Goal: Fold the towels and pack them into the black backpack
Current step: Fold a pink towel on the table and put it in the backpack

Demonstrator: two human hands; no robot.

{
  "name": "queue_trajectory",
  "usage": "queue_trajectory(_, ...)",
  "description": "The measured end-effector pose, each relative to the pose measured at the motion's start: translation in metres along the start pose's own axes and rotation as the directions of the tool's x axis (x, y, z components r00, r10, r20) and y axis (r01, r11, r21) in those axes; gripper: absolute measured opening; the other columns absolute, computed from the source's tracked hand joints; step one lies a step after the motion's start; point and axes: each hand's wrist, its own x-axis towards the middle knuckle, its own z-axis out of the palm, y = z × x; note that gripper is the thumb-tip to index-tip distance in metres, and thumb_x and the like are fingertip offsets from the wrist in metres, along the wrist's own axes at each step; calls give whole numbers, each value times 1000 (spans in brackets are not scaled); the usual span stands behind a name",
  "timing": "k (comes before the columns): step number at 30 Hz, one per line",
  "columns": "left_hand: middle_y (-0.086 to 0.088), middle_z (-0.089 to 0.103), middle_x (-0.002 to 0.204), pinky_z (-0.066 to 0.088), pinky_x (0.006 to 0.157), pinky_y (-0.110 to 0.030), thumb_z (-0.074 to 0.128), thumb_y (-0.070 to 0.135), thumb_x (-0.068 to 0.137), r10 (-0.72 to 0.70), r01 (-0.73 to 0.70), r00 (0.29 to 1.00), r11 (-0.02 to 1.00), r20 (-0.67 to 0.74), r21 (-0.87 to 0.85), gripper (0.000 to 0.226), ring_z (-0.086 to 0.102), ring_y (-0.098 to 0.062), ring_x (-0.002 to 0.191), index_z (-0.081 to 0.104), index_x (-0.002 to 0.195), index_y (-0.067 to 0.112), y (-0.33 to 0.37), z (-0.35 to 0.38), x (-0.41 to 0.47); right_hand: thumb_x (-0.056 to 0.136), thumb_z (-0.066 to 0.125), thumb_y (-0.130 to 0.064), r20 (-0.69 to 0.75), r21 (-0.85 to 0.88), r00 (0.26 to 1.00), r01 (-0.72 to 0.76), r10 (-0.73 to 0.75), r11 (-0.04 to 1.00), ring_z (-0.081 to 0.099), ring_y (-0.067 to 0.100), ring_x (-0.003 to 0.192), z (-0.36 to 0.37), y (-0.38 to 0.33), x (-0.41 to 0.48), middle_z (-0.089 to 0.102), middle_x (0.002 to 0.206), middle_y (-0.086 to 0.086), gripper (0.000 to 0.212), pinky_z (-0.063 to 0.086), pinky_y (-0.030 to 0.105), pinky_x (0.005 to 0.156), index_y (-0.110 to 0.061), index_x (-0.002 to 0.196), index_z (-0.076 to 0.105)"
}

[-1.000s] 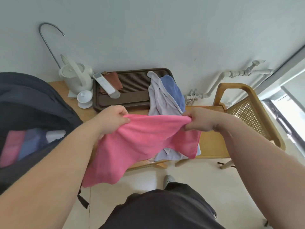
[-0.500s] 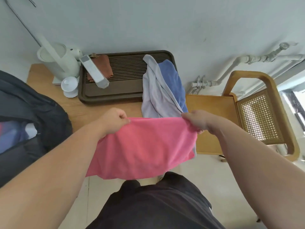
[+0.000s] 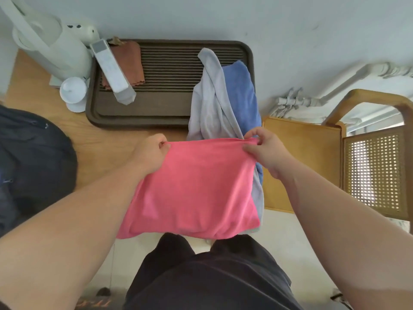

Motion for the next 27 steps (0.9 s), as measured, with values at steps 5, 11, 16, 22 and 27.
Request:
queue_trajectory(5, 2, 57, 78, 36, 69, -34, 56, 27, 99, 99, -89, 987, 992, -124, 89, 15, 53, -25, 78, 60, 88, 17, 12, -18, 19, 91, 62, -16, -107, 151, 994, 12, 4, 988, 48, 14, 64, -9, -12, 24, 52, 75, 5, 18, 39, 25, 54, -26, 107, 65)
queue_trajectory(11, -8, 65, 105, 50, 85, -46, 52, 33, 99, 75, -55, 980, 992, -183, 110, 20, 60, -33, 99, 57, 116, 22, 26, -36, 46, 94, 54, -17, -183, 46, 982, 47, -38, 998, 48, 8, 58, -11, -34, 48, 51, 68, -8, 40, 42, 24, 54, -29, 131, 51)
queue_trajectory(16, -17, 56, 126, 47, 93, -53, 65, 34, 91, 107, -32, 972, 942, -209, 335, 50, 53, -41, 114, 50, 136, 20, 36, -19, 28, 93, 63, -27, -245, -29, 967, 65, -70, 997, 55, -2, 69, -4, -21, 24, 57, 81, -12, 54, 42, 16, 58, -26, 141, 40)
queue_trajectory(22, -6, 56, 90, 49, 73, -44, 57, 50, 81, 386, -368, 922, 892, -22, 262, 39, 54, -30, 82, 56, 94, 13, 22, 53, -51, 88, 67, -44, -222, -132, 970, -134, 103, 982, 59, 9, 72, 4, 51, -21, 63, 89, -4, 37, 43, 28, 59, -21, 116, 57)
queue_trajectory(27, 3, 45, 93, 42, 75, -36, 74, 54, 75, 421, -517, 844, 806, 333, 289, 47, 47, -20, 86, 55, 97, 17, 23, 97, -92, 84, 70, -47, -141, -190, 961, -261, 236, 946, 64, 16, 77, 5, 86, -46, 66, 87, -3, 31, 44, 29, 59, -22, 102, 61)
